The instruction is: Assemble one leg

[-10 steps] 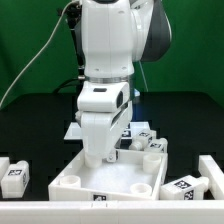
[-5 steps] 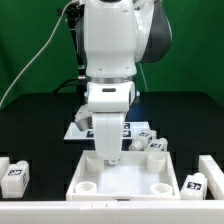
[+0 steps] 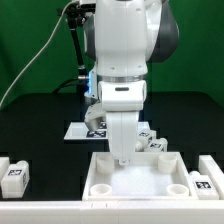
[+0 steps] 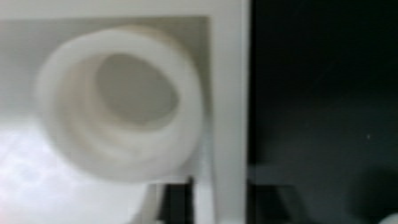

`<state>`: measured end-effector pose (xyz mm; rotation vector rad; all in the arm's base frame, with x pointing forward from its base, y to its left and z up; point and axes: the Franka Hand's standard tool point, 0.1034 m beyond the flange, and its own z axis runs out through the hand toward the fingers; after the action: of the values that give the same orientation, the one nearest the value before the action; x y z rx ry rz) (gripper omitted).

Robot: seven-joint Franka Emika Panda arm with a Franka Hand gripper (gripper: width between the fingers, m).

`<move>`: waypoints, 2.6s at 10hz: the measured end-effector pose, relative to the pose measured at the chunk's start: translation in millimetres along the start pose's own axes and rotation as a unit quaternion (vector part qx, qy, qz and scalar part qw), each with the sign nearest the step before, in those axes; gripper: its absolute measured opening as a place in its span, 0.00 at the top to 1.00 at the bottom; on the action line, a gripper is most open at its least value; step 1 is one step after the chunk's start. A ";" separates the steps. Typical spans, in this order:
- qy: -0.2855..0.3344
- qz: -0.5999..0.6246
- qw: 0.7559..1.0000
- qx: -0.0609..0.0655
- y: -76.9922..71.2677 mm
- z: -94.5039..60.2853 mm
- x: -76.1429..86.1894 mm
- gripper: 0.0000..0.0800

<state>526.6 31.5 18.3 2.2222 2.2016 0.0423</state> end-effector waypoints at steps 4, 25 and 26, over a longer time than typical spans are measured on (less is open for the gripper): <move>-0.006 -0.018 0.999 -0.032 24.3 -33.0 -19.0 0.28; 0.059 0.638 0.766 -0.061 97.8 -64.3 -132.5 0.19; 0.061 0.631 0.770 -0.065 107.3 -60.9 -135.5 0.19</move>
Offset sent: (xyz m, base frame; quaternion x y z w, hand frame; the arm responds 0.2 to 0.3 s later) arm 0.0244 -0.0342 0.0360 -0.0424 0.0065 -0.0315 0.9986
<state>630.9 -105.6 80.9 3.1121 0.2934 0.3249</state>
